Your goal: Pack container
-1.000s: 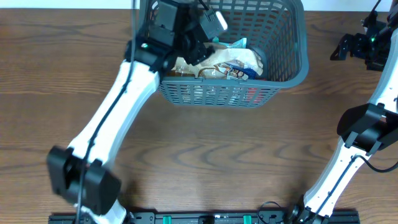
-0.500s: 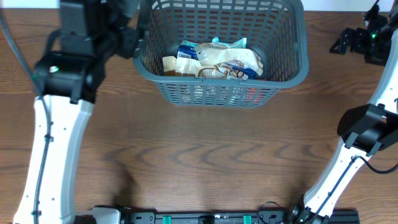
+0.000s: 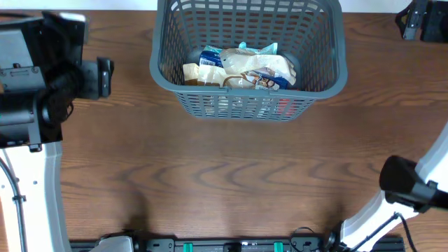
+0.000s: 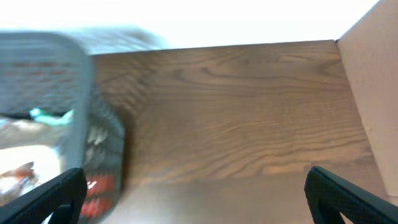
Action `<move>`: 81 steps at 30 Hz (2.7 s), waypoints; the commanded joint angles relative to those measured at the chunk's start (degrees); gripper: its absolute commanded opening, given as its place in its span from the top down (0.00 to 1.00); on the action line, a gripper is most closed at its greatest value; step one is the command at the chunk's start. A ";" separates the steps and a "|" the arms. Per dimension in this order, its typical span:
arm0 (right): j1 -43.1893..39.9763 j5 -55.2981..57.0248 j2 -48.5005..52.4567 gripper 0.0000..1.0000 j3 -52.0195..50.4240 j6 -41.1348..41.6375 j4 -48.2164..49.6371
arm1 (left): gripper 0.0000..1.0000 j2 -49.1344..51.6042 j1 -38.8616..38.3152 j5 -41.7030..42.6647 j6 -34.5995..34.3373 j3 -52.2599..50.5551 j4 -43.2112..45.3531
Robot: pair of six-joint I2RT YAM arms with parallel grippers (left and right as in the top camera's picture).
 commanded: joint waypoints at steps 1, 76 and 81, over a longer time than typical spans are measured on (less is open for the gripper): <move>1.53 1.40 -0.24 0.01 0.02 -0.17 -3.72 | 0.19 0.11 0.48 0.31 -2.21 -1.75 -4.52; 13.86 6.43 -45.46 0.01 -73.18 8.68 2.05 | 0.02 -38.40 0.44 10.51 -3.06 -35.65 -1.07; 13.86 6.36 -52.57 0.01 -74.86 9.60 3.13 | 0.01 -38.40 0.44 10.51 -3.06 -35.65 -1.09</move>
